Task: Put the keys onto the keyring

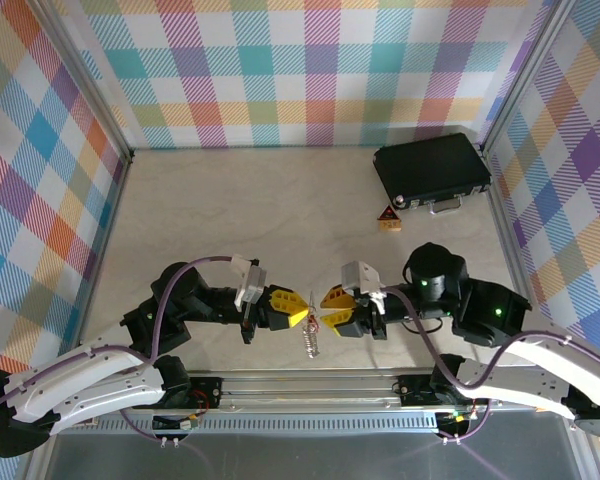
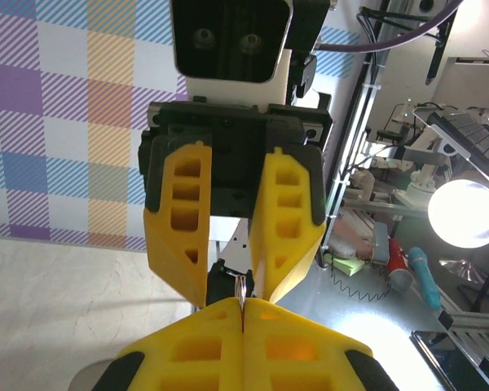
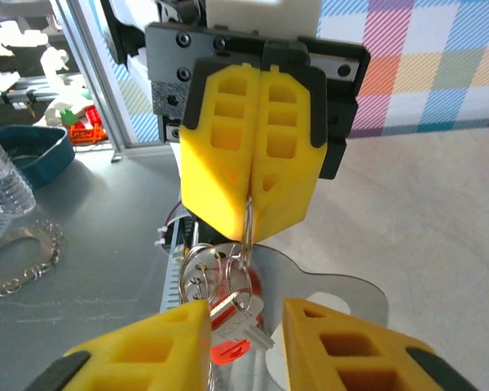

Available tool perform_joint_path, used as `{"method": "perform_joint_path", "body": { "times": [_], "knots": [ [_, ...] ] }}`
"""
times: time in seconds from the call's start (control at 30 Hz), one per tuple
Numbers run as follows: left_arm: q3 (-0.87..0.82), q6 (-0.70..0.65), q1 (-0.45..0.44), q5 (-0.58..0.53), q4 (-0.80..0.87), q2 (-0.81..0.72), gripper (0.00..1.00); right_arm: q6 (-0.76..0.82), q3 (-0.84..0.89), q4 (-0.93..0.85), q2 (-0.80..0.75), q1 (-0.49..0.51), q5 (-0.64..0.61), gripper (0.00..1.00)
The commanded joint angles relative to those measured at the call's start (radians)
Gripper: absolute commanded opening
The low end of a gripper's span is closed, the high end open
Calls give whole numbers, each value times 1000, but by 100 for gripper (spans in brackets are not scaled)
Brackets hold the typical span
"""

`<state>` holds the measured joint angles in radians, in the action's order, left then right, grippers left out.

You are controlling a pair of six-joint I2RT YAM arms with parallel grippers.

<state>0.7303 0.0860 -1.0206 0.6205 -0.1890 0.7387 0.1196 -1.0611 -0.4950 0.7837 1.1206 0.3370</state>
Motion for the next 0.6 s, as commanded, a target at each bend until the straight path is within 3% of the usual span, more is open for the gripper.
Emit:
{"method": "perform_joint_path", "body": {
  "times": [0.0,0.3,0.57],
  "knots": [
    [-5,14,-7,24,-76,-5,0,-14,20,73,-39,6,-9,31],
    [-23,30,-6,7,-122,1,0,-73,66,188,-21,5,21,43],
    [-35,34,-6,8,-142,10,0,-78,70,212,2,6,7,37]
  ]
}}
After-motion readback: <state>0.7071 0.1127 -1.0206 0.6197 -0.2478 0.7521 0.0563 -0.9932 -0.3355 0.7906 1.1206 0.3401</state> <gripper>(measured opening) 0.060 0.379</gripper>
